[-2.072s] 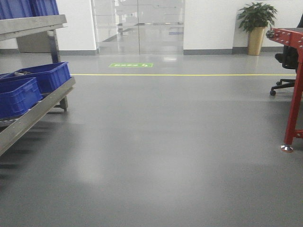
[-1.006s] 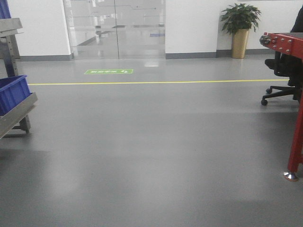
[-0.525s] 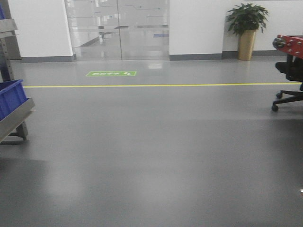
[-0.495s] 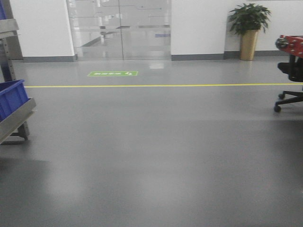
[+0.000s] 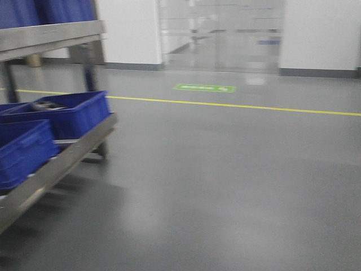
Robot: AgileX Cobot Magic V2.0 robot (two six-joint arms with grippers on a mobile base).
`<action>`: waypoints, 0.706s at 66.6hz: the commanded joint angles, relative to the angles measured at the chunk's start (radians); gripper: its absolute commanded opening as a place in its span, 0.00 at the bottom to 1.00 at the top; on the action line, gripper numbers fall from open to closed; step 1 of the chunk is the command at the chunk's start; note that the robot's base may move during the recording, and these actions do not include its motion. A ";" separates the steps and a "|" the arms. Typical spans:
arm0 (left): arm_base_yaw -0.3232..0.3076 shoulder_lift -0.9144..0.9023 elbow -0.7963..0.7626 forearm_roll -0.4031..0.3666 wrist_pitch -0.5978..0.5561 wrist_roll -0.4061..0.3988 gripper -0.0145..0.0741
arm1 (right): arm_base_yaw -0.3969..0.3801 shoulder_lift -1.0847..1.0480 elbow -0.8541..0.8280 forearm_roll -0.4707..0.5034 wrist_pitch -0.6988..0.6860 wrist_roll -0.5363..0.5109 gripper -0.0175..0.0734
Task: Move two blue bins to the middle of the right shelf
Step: 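Turn the base toward a shelf rack of blue bins, holding the teal bin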
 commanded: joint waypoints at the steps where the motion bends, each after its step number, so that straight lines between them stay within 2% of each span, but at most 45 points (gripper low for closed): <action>1: -0.007 -0.014 -0.014 -0.021 -0.099 0.006 0.04 | 0.004 -0.019 -0.019 0.057 -0.075 -0.014 0.01; 47: -0.007 -0.014 -0.014 -0.021 -0.099 0.006 0.04 | 0.004 -0.019 -0.019 0.057 -0.075 -0.014 0.01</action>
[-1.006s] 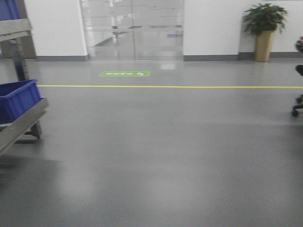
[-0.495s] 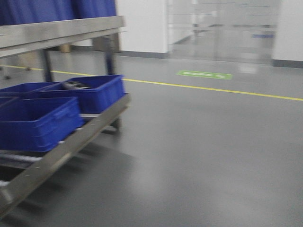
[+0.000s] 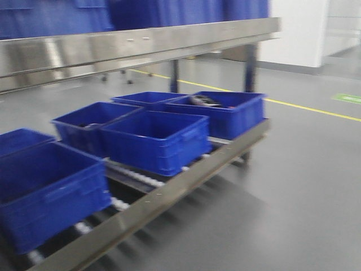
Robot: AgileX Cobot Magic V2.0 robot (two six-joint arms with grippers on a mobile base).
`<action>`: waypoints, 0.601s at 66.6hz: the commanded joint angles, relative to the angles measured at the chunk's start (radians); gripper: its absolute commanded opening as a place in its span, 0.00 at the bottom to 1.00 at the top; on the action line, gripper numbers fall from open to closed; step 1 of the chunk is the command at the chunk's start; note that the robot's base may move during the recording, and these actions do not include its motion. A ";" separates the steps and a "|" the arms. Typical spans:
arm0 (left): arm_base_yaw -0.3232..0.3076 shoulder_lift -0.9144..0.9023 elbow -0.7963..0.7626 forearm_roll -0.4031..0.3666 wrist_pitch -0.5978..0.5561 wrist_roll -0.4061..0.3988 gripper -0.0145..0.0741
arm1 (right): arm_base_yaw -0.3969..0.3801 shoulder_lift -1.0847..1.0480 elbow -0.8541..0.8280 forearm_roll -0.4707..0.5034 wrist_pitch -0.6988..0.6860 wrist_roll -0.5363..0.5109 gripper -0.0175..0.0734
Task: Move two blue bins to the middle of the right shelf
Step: 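Turn the base toward a shelf rack of blue bins, holding the teal bin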
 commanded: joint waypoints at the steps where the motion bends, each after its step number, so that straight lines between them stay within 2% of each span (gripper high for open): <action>1: -0.007 -0.014 -0.014 -0.021 -0.099 0.005 0.04 | 0.005 -0.019 -0.019 0.057 -0.075 -0.014 0.01; 40: -0.007 -0.014 -0.014 -0.021 -0.099 0.005 0.04 | 0.005 -0.019 -0.019 0.057 -0.075 -0.014 0.01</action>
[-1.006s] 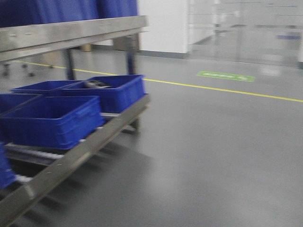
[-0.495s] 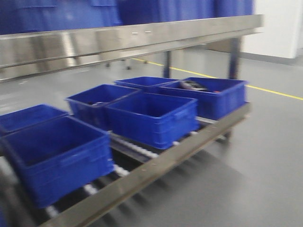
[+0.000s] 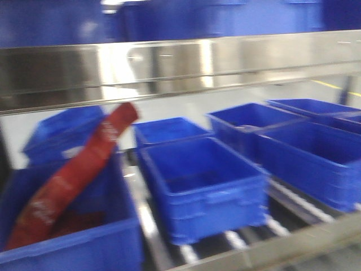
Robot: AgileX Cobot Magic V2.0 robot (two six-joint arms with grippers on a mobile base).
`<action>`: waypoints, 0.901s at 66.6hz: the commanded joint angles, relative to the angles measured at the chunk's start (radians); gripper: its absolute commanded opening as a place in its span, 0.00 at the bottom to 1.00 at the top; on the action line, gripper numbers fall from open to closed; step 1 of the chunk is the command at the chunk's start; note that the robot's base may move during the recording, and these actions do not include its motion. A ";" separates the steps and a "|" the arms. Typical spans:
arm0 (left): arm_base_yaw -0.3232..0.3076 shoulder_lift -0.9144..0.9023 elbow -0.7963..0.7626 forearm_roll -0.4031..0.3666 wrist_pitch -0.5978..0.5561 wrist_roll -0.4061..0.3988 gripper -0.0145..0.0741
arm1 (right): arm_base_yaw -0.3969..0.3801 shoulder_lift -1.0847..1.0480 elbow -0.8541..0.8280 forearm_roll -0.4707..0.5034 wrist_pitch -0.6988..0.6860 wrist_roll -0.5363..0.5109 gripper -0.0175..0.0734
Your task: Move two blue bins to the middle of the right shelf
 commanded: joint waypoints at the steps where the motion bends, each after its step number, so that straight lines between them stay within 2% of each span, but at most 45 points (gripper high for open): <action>1: -0.007 -0.014 -0.014 -0.021 -0.099 0.005 0.04 | 0.005 -0.019 -0.019 0.055 -0.075 -0.014 0.01; 60: -0.007 -0.014 -0.014 -0.021 -0.099 0.005 0.04 | 0.005 -0.019 -0.019 0.055 -0.075 -0.014 0.01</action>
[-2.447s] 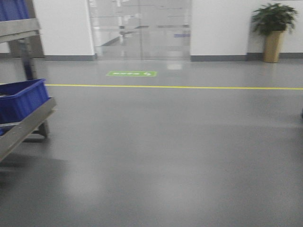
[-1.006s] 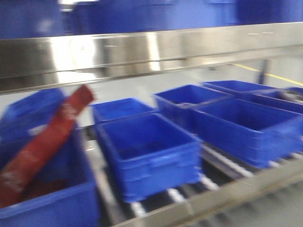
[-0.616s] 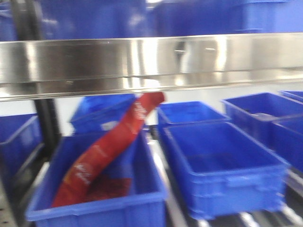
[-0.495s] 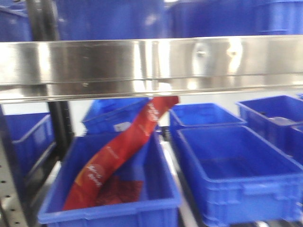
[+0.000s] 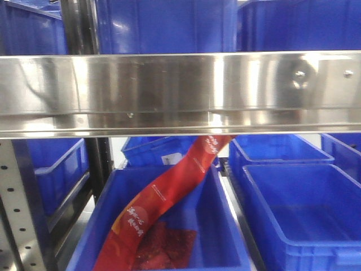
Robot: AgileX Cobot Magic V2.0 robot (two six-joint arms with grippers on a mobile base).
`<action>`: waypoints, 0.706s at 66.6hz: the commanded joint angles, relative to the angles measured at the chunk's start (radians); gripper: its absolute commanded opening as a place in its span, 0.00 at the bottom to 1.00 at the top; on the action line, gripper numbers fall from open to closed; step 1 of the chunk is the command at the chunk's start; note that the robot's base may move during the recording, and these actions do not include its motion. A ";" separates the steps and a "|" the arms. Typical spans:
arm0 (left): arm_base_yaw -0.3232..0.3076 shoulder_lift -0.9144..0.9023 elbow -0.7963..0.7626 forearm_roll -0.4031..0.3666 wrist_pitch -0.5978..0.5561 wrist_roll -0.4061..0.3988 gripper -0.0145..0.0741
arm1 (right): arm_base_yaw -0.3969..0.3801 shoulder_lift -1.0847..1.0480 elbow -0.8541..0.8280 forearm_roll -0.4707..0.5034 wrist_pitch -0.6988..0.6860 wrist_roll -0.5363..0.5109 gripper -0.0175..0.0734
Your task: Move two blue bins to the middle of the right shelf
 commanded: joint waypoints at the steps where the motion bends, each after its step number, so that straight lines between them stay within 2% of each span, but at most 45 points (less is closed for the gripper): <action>1: -0.007 -0.014 -0.014 -0.027 -0.103 0.003 0.04 | 0.005 -0.019 -0.019 0.051 -0.075 -0.014 0.01; 47: -0.007 -0.014 -0.014 -0.025 -0.118 0.003 0.04 | 0.005 -0.017 -0.019 0.051 -0.075 -0.014 0.01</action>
